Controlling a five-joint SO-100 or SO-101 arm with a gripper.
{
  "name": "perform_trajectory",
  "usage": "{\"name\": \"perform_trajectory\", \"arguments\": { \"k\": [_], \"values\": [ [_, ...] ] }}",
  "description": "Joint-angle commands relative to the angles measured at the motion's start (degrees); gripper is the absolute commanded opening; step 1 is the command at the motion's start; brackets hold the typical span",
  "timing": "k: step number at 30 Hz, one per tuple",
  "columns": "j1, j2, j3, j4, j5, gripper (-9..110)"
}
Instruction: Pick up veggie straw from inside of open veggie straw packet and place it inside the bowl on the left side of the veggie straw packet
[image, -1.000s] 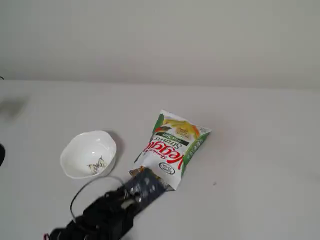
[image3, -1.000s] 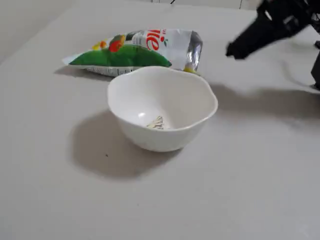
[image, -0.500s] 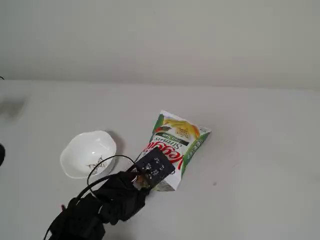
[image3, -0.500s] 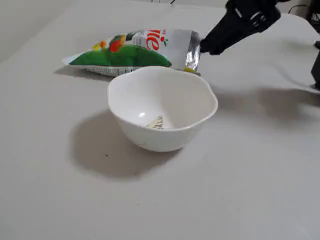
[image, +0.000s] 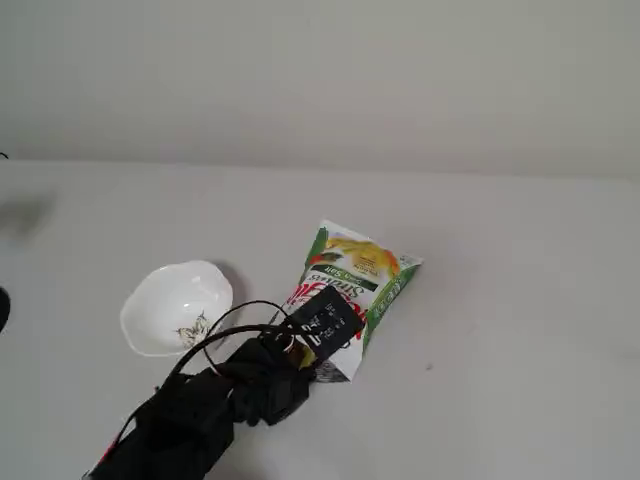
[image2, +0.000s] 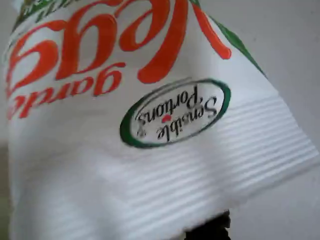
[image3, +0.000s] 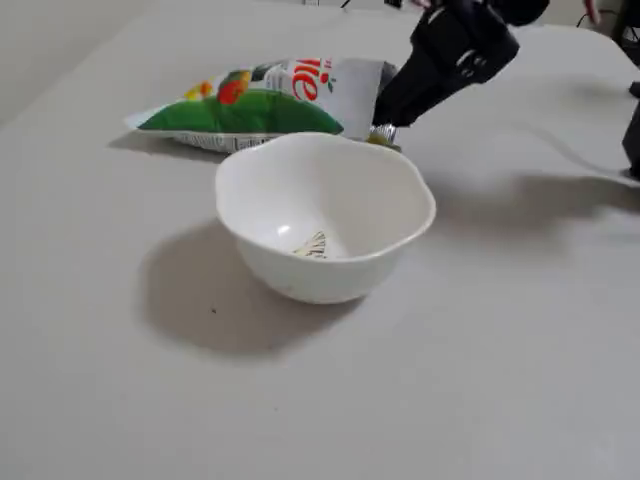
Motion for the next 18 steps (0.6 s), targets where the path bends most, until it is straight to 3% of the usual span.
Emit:
{"name": "perform_trajectory", "arguments": {
  "k": [1, 18],
  "values": [
    [1.6, -3.0, -5.5, -2.9, -0.9, 13],
    [2.0, -13.1, -10.5, -5.6, -1.4, 13]
  ]
}}
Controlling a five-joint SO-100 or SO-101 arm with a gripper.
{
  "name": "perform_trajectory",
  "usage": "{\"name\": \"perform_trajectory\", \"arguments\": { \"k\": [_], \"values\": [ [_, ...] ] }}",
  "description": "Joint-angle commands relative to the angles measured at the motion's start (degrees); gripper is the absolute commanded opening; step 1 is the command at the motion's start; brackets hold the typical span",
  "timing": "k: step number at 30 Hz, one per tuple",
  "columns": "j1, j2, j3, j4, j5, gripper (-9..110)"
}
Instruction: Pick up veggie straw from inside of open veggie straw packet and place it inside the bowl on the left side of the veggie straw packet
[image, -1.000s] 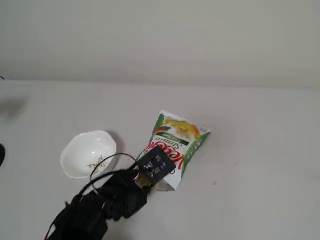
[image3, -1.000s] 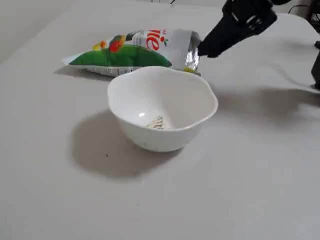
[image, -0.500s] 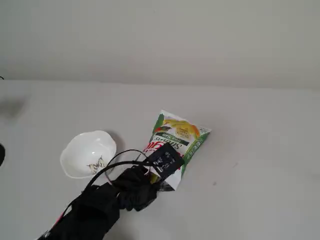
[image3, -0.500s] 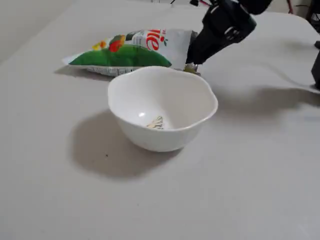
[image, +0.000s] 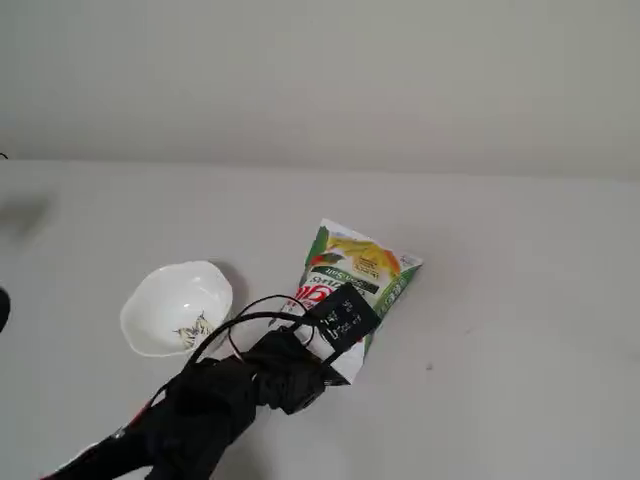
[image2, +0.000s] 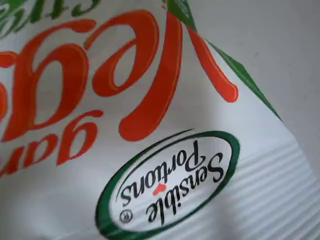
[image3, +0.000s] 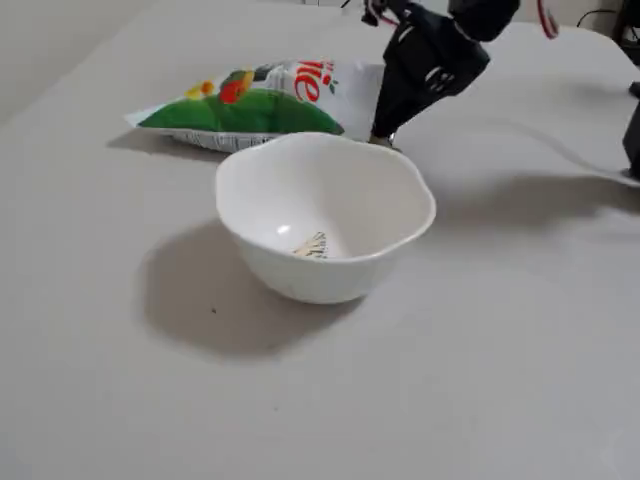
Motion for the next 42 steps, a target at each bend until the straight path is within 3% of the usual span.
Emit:
{"name": "perform_trajectory", "arguments": {
  "k": [1, 8, 15, 23, 42],
  "values": [
    [0.4, -0.4, -4.1, -1.2, -0.6, 13],
    [0.3, -2.6, -5.2, -1.4, -1.2, 12],
    [0.2, -3.2, -5.8, -0.8, -1.8, 0],
    [0.5, -1.3, -6.9, 2.9, -1.8, 0],
    [-2.0, 23.6, -6.1, 35.7, -2.0, 0]
  ]
}}
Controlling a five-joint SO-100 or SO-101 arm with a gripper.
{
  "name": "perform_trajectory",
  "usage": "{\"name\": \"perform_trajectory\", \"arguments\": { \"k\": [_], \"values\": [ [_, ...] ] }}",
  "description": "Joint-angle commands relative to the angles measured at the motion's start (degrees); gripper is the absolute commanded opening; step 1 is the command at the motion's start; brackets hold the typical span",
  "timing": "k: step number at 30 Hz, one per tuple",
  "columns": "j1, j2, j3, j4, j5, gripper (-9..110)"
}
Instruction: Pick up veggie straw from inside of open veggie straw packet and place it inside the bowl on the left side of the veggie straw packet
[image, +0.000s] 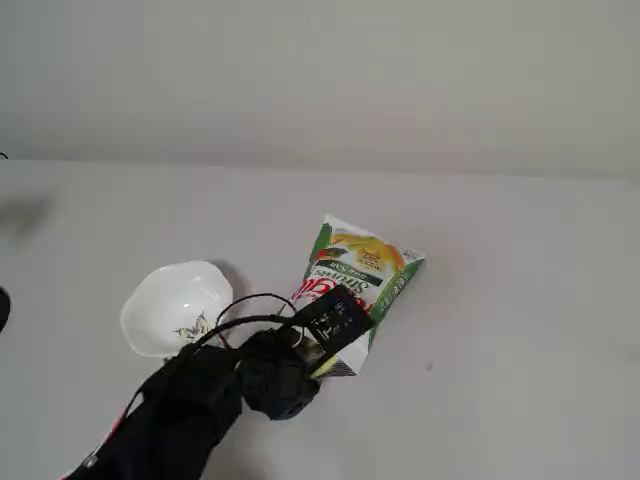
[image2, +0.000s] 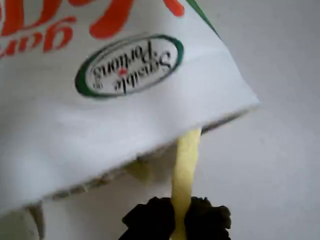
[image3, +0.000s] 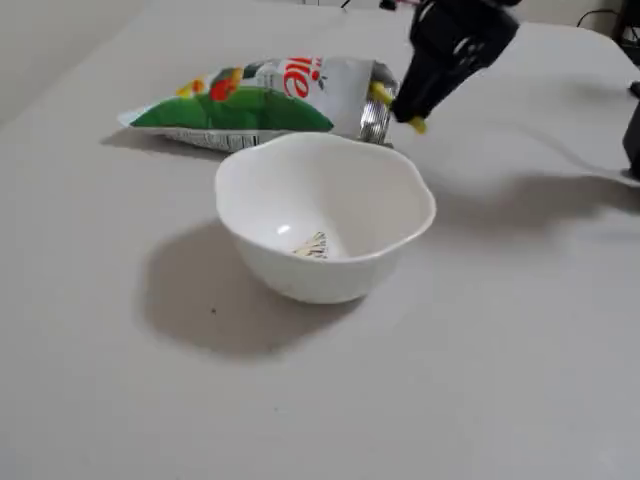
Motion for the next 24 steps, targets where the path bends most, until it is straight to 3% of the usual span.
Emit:
{"name": "perform_trajectory", "arguments": {
  "k": [1, 7, 11, 18, 24],
  "values": [
    [-2.5, 10.7, -2.5, 9.1, -0.1, 0],
    [-13.2, 26.1, -4.3, 20.5, 4.7, 0],
    [-22.2, 27.6, -10.6, 24.6, 9.2, 0],
    [-33.5, 10.5, -27.1, 22.1, 12.9, 0],
    [-36.1, -9.8, -36.8, 14.1, 12.6, 0]
  ]
}}
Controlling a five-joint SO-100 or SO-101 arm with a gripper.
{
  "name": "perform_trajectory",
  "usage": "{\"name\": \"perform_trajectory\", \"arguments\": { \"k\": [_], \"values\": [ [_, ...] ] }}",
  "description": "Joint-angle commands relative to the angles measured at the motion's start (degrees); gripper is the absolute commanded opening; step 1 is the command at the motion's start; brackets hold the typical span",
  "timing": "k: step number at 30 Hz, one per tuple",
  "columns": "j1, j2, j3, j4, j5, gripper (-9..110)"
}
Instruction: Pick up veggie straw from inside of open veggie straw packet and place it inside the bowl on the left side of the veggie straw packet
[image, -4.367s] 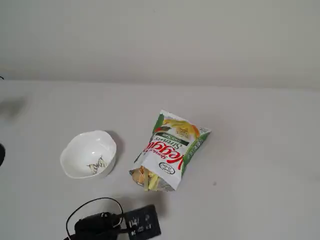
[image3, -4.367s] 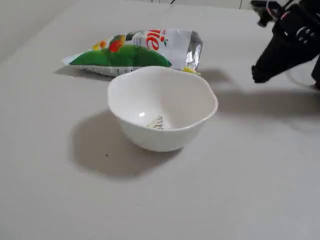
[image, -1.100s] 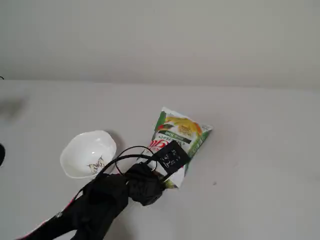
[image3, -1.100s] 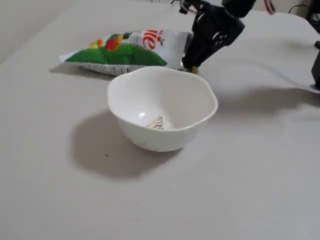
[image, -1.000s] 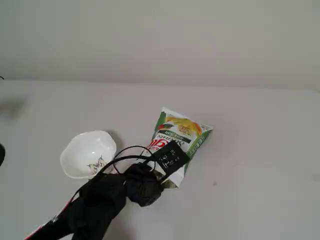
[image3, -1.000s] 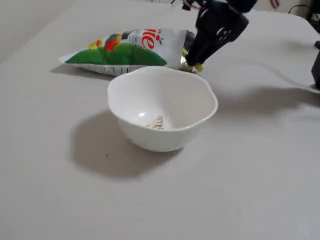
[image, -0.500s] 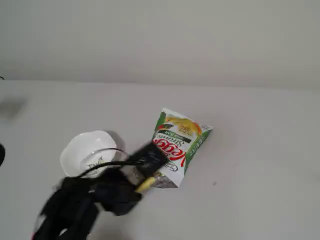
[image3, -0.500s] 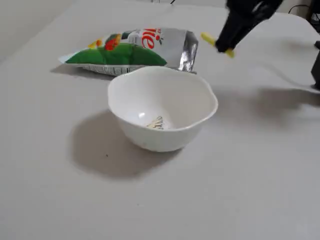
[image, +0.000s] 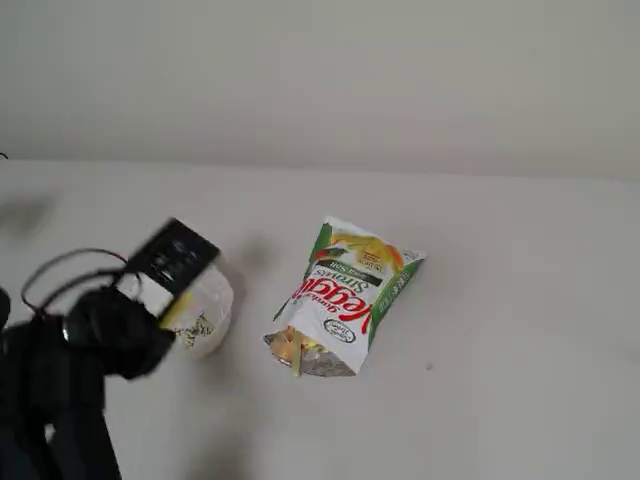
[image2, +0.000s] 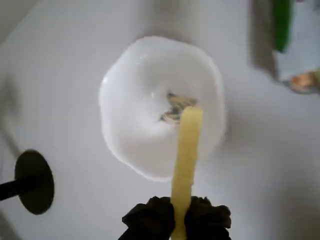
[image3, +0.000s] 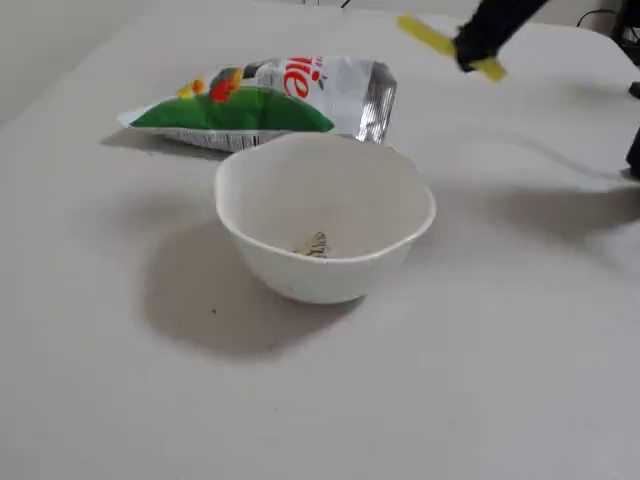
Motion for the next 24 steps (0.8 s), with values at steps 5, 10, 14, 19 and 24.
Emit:
{"name": "perform_trajectory", "arguments": {
  "k": [5, 10, 14, 19, 24],
  "values": [
    [-1.4, -23.5, -10.9, -12.4, -0.5, 4],
    [-0.6, -28.7, -10.9, -15.6, -1.0, 26],
    [0.3, -25.1, -10.9, -12.7, -1.7, 26],
    [2.2, -12.0, -10.5, -4.6, -0.9, 4],
    [5.8, 4.1, -9.9, 4.0, 6.8, 0]
  ]
}}
